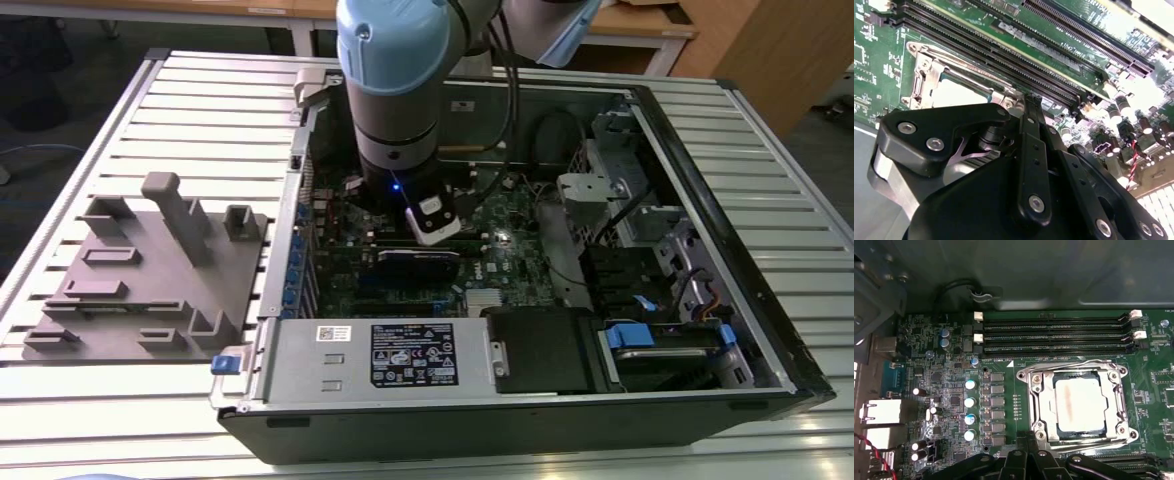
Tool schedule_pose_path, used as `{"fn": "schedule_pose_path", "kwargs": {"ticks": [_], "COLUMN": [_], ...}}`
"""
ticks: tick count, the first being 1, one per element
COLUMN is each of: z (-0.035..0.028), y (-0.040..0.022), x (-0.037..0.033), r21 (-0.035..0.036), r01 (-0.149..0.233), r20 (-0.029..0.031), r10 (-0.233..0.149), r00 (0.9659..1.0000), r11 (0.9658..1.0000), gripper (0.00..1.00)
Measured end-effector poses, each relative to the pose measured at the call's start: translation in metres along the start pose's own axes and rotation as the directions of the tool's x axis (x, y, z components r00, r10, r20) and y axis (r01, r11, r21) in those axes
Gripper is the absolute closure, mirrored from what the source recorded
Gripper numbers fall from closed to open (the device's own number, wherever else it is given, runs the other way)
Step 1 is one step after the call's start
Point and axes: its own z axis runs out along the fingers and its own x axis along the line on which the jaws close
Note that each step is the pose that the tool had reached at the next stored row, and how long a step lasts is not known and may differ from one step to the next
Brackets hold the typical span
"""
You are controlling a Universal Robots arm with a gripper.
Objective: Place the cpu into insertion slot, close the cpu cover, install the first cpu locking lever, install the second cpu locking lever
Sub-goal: 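Install the second cpu locking lever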
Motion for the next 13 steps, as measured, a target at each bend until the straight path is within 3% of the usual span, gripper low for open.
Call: {"fn": "schedule_pose_path", "kwargs": {"ticks": [13], "z": [-0.0163], "y": [0.0040], "x": [-0.0006], "r21": [0.0005], "r01": [0.000], "r20": [-0.0002], "r10": [0.000], "r00": [1.0000], "r11": [1.0000], "gripper": [0.90]}}
